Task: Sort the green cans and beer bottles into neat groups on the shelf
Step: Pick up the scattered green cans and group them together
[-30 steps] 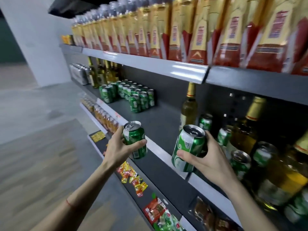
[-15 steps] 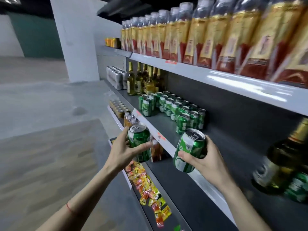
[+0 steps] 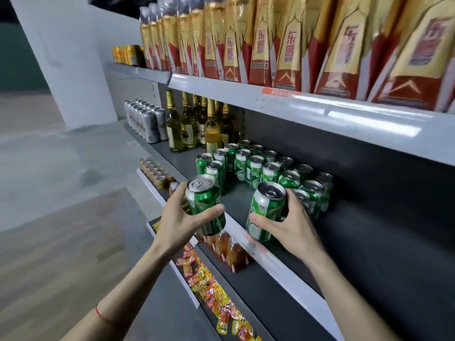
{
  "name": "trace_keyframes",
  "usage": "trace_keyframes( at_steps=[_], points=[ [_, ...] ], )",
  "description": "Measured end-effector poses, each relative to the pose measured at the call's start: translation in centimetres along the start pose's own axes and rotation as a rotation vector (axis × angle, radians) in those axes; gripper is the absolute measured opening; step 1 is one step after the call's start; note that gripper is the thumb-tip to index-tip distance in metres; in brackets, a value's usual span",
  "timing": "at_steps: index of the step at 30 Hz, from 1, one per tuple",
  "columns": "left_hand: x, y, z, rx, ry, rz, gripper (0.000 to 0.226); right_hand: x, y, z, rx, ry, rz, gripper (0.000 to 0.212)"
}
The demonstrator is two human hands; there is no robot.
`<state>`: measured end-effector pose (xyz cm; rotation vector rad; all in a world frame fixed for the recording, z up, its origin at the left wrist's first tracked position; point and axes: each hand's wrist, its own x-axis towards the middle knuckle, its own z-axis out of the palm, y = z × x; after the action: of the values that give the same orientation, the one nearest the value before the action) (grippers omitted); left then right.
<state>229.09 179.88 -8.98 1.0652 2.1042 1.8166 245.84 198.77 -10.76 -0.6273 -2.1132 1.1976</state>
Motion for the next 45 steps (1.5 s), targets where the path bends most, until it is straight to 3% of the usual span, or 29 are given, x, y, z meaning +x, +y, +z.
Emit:
trace_keyframes(
  at_steps=[9, 13, 17, 21, 29, 33, 39, 45],
  points=[
    [10.5, -2.0, -1.6, 0.021, -0.042, 0.101, 0.067, 12.1, 2.9, 6.5, -0.075, 0.078, 0.08, 0.068],
    [14.7, -3.7, -3.1, 0.007, -0.126, 0.16, 0.066, 16.0, 4.3, 9.3, -0.193, 0.123, 0.135, 0.099],
    [19.3, -5.6, -5.0, 0.039, -0.216, 0.187, 0.096, 18.6, 5.7, 11.7, -0.274, 0.15, 0.197, 0.096],
    [22.9, -6.3, -6.3, -0.093, -0.333, 0.226, 0.065, 20.4, 6.4, 13.9, -0.387, 0.198, 0.255, 0.092],
    [27.2, -8.9, -7.9, -0.239, -0.491, 0.223, 0.063, 21.1, 6.5, 16.4, -0.383, 0.383, 0.278, 0.081],
    [27.7, -9.5, -8.0, -0.237, -0.517, 0.233, 0.063, 20.8, 6.5, 16.8, -0.356, 0.451, 0.332, 0.053],
    [27.3, -9.6, -8.1, -0.218, -0.53, 0.229, 0.063, 20.7, 7.0, 17.2, -0.243, 0.406, 0.331, 0.052],
    [27.0, -9.0, -7.3, -0.218, -0.535, 0.222, 0.066, 19.9, 5.2, 14.9, -0.24, 0.23, 0.384, 0.059]
  ],
)
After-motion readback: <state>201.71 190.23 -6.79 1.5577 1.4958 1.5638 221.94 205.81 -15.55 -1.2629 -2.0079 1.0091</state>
